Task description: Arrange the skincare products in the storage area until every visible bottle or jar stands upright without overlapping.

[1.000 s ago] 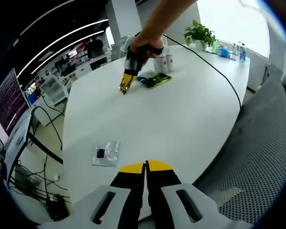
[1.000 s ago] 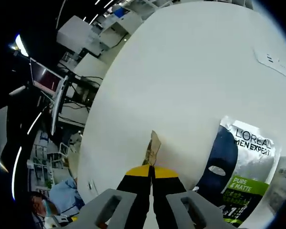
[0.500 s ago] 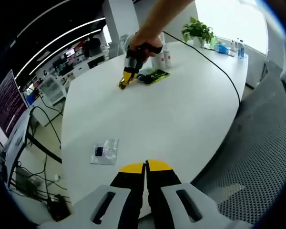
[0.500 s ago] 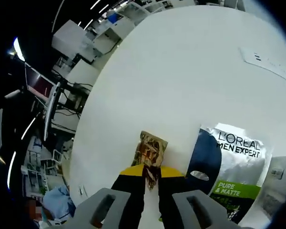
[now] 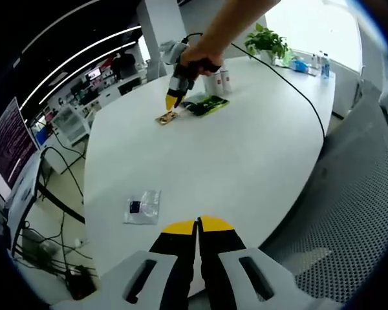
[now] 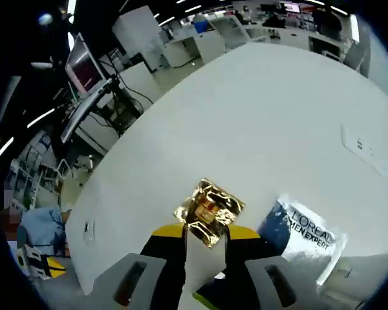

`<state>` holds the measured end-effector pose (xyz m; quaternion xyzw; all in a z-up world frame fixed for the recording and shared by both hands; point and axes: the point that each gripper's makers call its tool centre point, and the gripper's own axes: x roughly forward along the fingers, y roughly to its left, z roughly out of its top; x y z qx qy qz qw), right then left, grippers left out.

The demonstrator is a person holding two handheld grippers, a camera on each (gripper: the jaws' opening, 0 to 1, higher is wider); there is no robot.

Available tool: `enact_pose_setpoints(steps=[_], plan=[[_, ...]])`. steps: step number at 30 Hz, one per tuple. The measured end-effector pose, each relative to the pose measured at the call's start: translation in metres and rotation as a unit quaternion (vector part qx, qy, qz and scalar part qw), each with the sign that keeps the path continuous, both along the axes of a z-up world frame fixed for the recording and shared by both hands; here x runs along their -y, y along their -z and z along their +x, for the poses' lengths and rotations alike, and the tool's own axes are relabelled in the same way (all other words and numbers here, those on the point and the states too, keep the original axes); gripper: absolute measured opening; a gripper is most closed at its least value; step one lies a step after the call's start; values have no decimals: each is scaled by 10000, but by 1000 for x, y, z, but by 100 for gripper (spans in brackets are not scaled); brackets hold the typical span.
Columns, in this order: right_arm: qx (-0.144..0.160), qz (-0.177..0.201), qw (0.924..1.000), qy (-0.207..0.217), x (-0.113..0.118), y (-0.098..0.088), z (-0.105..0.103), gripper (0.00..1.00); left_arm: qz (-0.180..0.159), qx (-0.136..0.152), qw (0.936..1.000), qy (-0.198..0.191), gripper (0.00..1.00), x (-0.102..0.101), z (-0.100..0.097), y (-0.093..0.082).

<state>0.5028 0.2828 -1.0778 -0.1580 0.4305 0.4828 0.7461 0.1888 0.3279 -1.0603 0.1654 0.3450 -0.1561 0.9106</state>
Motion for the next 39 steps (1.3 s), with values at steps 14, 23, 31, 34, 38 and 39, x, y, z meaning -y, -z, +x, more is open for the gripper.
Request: enact_pose_setpoints(steps=[14, 23, 31, 34, 38, 39], plan=[[674, -1783, 9331, -3049, -12, 40, 2, 49, 54, -88, 9999, -62, 0, -4, -1, 4], [426, -1737, 9372, -2995, -7, 39, 9, 36, 41, -135, 9999, -62, 0, -3, -2, 6], [436, -1878, 9393, -2839, 6, 40, 22, 36, 3, -283, 9996, 30, 0, 3, -6, 13], [433, -1827, 9430, -2747, 5, 39, 27, 36, 16, -299, 9995, 26, 0, 4, -6, 14], [444, -1858, 9405, -2812, 6, 41, 32, 36, -146, -307, 9994, -58, 0, 3, -7, 14], [426, -1859, 9418, -2768, 7, 41, 35, 36, -127, -269, 9995, -46, 0, 3, -6, 13]])
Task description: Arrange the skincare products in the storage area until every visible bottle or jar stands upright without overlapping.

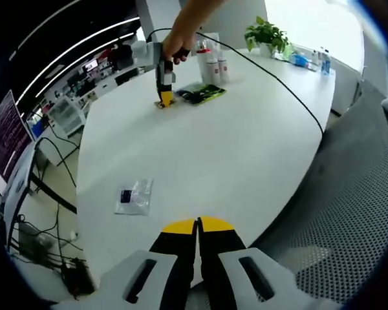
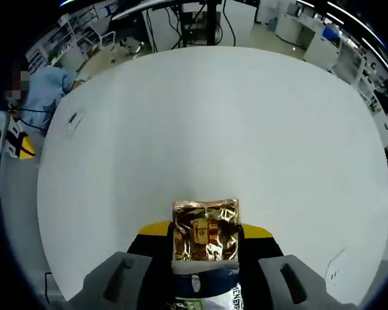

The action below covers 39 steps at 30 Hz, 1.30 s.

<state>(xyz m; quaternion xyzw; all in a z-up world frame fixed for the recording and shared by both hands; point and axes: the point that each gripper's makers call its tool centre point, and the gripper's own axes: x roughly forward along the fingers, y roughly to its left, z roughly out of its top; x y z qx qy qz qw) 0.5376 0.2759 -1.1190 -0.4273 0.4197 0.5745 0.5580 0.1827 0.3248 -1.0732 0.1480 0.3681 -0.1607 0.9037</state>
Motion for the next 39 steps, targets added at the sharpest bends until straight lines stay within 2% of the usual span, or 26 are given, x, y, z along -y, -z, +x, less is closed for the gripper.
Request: enact_pose_setpoints(steps=[11, 12, 13, 14, 18, 20, 23, 24, 26, 28, 29, 31, 36, 37, 39], plan=[[47, -77, 10000, 16, 8, -1, -1, 38, 102, -202, 9997, 56, 0, 4, -3, 9], [52, -89, 9996, 268, 9, -3, 0, 43, 96, -200, 9997, 42, 0, 3, -3, 9], [80, 71, 9992, 382, 5, -6, 2, 49, 90, -199, 9998, 31, 0, 3, -3, 9], [154, 312, 9984, 456, -1, -13, 3, 50, 85, -185, 9998, 16, 0, 3, -2, 9], [343, 407, 9979, 365, -6, -31, -4, 53, 89, -166, 9998, 37, 0, 3, -2, 8], [176, 626, 9974, 322, -19, -42, -25, 51, 74, -128, 9999, 17, 0, 3, -1, 6], [190, 649, 9966, 463, -34, -50, -53, 54, -1, -66, 10000, -52, 0, 2, 1, 4], [47, 687, 9946, 776, -40, -52, -68, 52, -58, 9, 9999, -83, 0, 1, 2, 0], [-251, 833, 9904, 1072, -53, -52, -92, 51, -101, 61, 9999, -44, 0, 4, 3, -1], [-563, 967, 9842, 1368, -67, -52, -126, 51, -257, 303, 9992, 30, 0, 10, 7, -10], [-703, 932, 9820, 1483, -72, -51, -140, 51, -370, 445, 9983, 17, 0, 12, 10, -15], [-824, 869, 9807, 1544, -83, -46, -169, 51, -438, 450, 9980, -1, 0, 12, 8, -18], [-859, 620, 9822, 1552, -110, -33, -232, 52, -329, 430, 9983, 220, 0, 19, 5, -16], [-822, 477, 9841, 1502, -113, -29, -244, 52, -310, 459, 9981, 257, 0, 20, 5, -17], [-729, 336, 9873, 1374, -117, -22, -255, 51, -329, 487, 9977, 346, 0, 24, 4, -19]])
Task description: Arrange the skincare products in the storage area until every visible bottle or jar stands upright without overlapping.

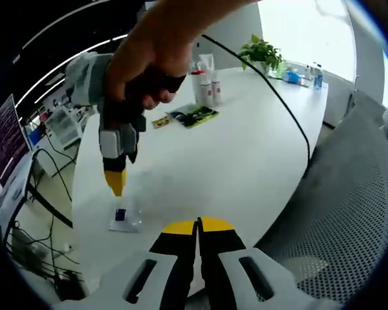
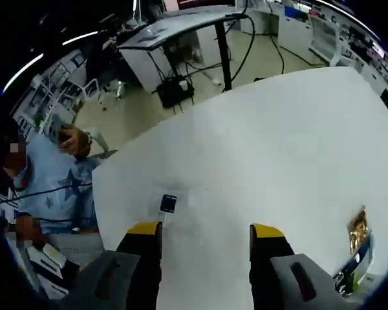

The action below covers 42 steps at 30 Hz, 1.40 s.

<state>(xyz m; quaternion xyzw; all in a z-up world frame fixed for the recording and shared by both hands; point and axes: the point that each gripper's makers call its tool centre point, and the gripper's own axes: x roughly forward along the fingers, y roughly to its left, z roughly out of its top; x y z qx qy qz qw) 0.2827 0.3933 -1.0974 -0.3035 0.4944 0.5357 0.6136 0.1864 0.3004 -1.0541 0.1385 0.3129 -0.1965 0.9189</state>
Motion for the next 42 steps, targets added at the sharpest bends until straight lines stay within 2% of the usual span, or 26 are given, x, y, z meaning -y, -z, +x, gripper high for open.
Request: enact_pose_setpoints(steps=[3, 4, 6, 9, 13, 17, 18, 19, 20, 24, 30, 33, 38, 42], plan=[[113, -172, 9997, -96, -7, 9, -14, 52, 23, 46, 9997, 232, 0, 9, -2, -2], [105, -224, 9997, -87, -9, 13, -12, 52, 35, 70, 9990, 449, 0, 16, -4, -3], [104, -362, 9993, -79, -8, 17, -15, 52, 119, 41, 9981, 598, 0, 22, -7, -1], [254, -557, 9979, -194, -6, 23, -15, 52, 155, -12, 9977, 657, 0, 22, -8, 1], [426, -657, 9967, -228, -9, 26, -14, 50, 159, 126, 9979, 616, 0, 19, -5, -4], [580, -674, 9955, -341, -16, 27, -16, 50, 185, 53, 9979, 621, 0, 18, -5, -1], [695, -717, 9940, -442, -16, 28, -16, 50, 190, 39, 9979, 624, 0, 18, -5, 0], [758, -737, 9932, -479, -16, 28, -16, 47, 186, 40, 9978, 628, 0, 18, -5, 0], [712, -592, 9949, -405, -21, 27, -19, 45, 171, 25, 9980, 611, 0, 17, -5, 0], [730, -564, 9945, -500, -24, 26, -23, 37, 166, 21, 9978, 635, 0, 18, -6, 0], [731, -552, 9942, -572, -23, 27, -23, 36, 207, -64, 9979, 606, 0, 16, -6, 3], [750, -456, 9924, -857, -21, 27, -23, 35, 180, -57, 9981, 595, 0, 17, -6, 2], [793, -343, 9904, -1084, -17, 26, -22, 33, 182, -104, 9982, 556, 0, 15, -6, 4], [814, -401, 9874, -1296, -12, 26, -24, 32, 189, -152, 9984, 503, 0, 13, -6, 6]])
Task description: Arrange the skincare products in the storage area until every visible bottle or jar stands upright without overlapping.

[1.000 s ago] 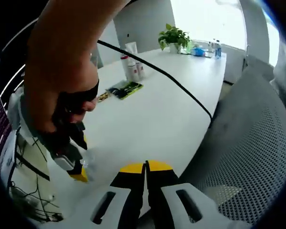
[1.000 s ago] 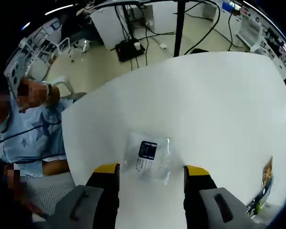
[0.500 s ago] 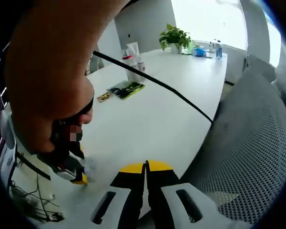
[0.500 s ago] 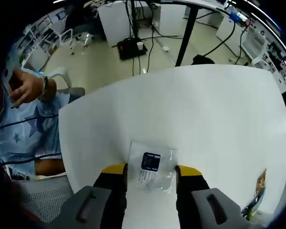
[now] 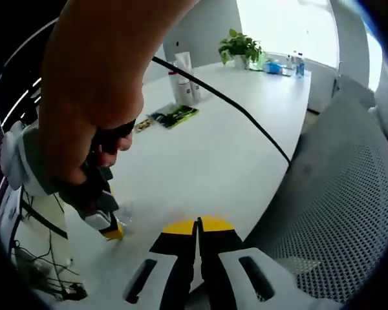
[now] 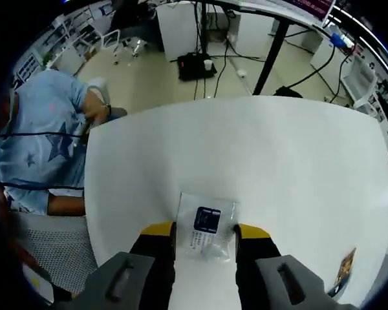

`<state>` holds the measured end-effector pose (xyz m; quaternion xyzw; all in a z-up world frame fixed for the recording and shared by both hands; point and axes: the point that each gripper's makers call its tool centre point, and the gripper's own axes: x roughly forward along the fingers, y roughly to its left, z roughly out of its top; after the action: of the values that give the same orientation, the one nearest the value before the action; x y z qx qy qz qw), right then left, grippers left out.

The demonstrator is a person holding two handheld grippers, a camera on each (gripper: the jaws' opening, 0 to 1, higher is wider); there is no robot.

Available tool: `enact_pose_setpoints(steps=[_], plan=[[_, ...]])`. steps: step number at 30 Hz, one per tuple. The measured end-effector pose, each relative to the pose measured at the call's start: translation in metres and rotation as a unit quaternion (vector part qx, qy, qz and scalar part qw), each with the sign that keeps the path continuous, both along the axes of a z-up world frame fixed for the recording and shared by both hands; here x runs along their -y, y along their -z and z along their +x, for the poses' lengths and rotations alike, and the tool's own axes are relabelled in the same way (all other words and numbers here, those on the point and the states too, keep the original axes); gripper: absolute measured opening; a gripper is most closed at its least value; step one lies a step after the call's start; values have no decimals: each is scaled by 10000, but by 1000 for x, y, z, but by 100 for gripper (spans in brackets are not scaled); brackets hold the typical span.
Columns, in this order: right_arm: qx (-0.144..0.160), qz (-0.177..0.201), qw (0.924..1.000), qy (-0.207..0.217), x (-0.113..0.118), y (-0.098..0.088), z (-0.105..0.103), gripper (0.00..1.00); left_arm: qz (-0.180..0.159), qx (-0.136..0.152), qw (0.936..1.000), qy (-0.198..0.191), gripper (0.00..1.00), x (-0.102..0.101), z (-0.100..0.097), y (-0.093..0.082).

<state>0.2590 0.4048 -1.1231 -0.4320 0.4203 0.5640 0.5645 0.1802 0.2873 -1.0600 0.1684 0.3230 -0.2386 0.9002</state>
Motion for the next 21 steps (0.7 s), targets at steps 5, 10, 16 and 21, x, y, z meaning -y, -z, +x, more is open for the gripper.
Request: enact_pose_setpoints(steps=[5, 10, 16, 21], plan=[[31, 94, 9999, -91, 4, -6, 3, 33, -12, -12, 10000, -9, 0, 0, 0, 0], [98, 126, 9996, -214, 10, -13, 10, 33, 6, -43, 10000, -30, 0, -1, -1, 1], [164, 140, 9994, -257, 22, -18, 20, 33, 54, -244, 9992, -307, 0, -10, 1, 8], [188, 123, 9992, -320, 30, -20, 29, 33, 62, -320, 9991, -275, 0, -8, -1, 11]])
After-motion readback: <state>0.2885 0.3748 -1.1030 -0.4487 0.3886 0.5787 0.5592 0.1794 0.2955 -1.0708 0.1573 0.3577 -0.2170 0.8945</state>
